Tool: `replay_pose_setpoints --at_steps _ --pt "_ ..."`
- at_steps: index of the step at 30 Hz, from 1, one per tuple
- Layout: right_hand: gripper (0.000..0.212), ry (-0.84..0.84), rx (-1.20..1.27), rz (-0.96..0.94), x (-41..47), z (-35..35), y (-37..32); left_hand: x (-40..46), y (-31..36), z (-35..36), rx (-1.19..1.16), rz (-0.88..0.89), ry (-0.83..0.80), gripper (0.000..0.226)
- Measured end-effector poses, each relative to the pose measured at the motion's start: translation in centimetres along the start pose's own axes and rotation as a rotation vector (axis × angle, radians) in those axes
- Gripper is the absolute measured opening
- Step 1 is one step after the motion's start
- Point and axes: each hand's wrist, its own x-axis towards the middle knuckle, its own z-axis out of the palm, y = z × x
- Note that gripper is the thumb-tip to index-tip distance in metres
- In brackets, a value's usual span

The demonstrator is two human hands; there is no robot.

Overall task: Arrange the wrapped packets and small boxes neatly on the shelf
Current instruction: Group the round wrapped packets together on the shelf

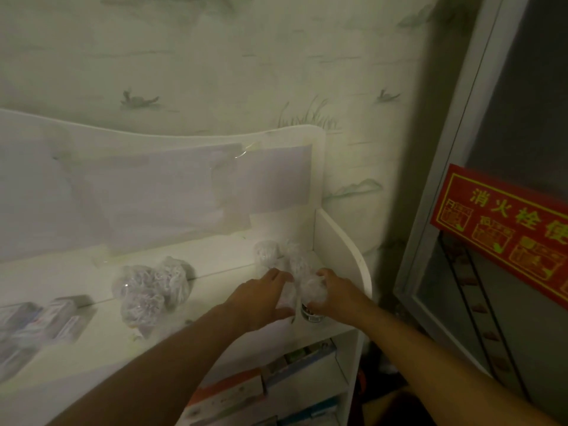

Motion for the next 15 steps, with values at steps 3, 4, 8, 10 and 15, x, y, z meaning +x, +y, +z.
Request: replay_pose_setpoints --at_steps 3,4,8,10,15 --pt "0.084 0.004 -0.004 0.009 0.0 0.0 0.3 -0.1 -0.1 0.0 0.043 -0.008 0.001 0.068" --pt "0.084 0.007 -0.009 0.006 -0.1 0.1 0.4 -0.2 -0.2 -0.1 0.059 -0.012 -0.004 0.068" --pt "0.083 0.017 0.009 -0.009 -0.1 0.1 0.7 -0.5 -0.8 -0.6 0.101 -0.011 -0.018 0.068" --pt "0.082 0.026 0.020 -0.007 0.0 0.1 0.8 -0.6 -1.2 -0.6 0.083 -0.005 -0.039 0.068" --pt "0.081 0.014 0.005 0.007 0.0 0.0 0.7 -0.9 -1.6 -0.6 0.068 -0.002 -0.063 0.069"
